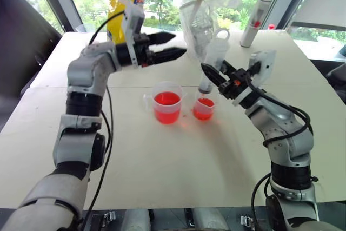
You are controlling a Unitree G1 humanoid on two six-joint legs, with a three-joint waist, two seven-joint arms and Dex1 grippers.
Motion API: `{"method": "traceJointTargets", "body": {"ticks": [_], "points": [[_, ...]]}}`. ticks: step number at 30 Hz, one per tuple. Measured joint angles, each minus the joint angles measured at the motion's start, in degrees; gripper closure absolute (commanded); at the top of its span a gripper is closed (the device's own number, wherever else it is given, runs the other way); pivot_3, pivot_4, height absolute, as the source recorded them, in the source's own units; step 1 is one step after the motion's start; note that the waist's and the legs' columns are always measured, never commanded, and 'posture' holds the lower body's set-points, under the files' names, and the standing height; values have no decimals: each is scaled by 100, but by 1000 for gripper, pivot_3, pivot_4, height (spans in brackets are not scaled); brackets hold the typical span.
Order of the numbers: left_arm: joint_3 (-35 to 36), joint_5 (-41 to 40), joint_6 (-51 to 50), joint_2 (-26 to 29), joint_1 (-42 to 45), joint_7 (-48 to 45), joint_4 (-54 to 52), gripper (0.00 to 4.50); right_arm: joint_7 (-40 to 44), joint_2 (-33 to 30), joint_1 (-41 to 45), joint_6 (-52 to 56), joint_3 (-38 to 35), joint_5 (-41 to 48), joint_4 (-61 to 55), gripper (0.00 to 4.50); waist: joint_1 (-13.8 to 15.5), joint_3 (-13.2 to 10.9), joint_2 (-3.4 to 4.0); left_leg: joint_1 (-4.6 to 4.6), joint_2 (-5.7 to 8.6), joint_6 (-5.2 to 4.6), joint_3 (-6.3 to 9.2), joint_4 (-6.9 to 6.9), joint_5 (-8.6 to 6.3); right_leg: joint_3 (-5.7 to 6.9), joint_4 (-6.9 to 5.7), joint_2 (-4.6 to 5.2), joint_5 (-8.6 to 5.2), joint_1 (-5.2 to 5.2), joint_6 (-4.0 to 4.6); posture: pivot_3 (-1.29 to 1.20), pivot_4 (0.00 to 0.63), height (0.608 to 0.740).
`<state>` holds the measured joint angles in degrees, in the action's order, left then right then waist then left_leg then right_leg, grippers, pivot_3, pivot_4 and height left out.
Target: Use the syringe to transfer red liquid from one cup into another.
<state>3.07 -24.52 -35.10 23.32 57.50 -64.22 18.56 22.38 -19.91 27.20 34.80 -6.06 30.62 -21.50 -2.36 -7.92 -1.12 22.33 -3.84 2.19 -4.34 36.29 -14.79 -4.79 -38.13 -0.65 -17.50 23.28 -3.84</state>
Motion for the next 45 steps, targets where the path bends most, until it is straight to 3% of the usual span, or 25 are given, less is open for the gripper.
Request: {"method": "traceJointTargets", "body": {"ticks": [3, 10, 13, 16, 22, 29, 37, 38, 42, 45], "points": [[-175, -85, -217, 268, -332, -151, -578, 426, -83, -244, 469, 635, -147, 317, 107, 3096, -9, -1, 1, -1, 2, 0, -1, 0, 0, -5, 0, 18, 0, -2, -1, 0, 150, 739], [-282, -208, -358, 443, -617, -210, -1002, 426, -565, -961, 2948, 3076, -489, 895, 1180, 3096, -18, -1, 2, -4, 4, -2, -4, -5, -1, -1, 2, 21, 0, 3, 2, 0, 150, 739], [-339, -222, -316, 434, -673, -157, -1112, 426, -652, -1323, 4042, 4324, -109, 722, 2289, 3096, -15, 0, 2, 0, 6, -2, -6, -12, -1, -4, 8, 23, -1, 9, 4, 0, 150, 739], [-352, -224, -296, 423, -809, -65, -1196, 426, -621, -1577, 4606, 5107, 353, 379, 3288, 3096, -13, 1, 0, 7, 8, -5, -7, -12, -2, -6, 15, 24, -1, 13, 4, 0, 150, 739], [-331, -268, -299, 506, -1050, 105, -1519, 426, -397, -1735, 4319, 5512, 1267, -184, 4497, 3096, -15, 0, 1, 10, 12, -6, -6, -11, -3, -10, 16, 26, 0, 14, 1, 0, 150, 739], [-209, -493, -441, 674, -1234, 313, -1877, 426, -103, -1715, 3651, 5213, 1536, -651, 5222, 3096, -27, 0, 2, 7, 9, -6, -6, -12, -3, -9, 12, 19, 0, 15, 1, 0, 150, 739], [-201, -693, -573, 710, -1260, 505, -2056, 426, 81, -1560, 3562, 4950, 1583, -1064, 5802, 3096, -29, 0, 1, 6, 9, -6, -6, -11, -3, -7, 13, 17, 1, 12, 0, 0, 150, 739], [-201, -717, -586, 712, -1275, 522, -2090, 388, 101, -1535, 3562, 4925, 1583, -1114, 5824, 2072, -29, 0, 1, 5, 9, -6, -6, -10, -3, -7, 13, 18, 1, 11, 0, 0, 150, 739], [-201, -820, -665, 759, -1280, 530, -2099, 388, 205, -1492, 3474, 4912, 1576, -1183, 5852, 140, -23, 0, 1, 5, 10, -6, -6, -10, -3, -7, 13, 18, 1, 11, 0, 0, 150, 739], [-203, -931, -792, 852, -1286, 457, -2130, 388, 280, -1539, 3404, 5071, 1451, -1173, 5575, 57, -22, 0, 1, 6, 10, -6, -5, -11, -3, -6, 13, 18, 1, 11, 0, 0, 150, 739]]}}
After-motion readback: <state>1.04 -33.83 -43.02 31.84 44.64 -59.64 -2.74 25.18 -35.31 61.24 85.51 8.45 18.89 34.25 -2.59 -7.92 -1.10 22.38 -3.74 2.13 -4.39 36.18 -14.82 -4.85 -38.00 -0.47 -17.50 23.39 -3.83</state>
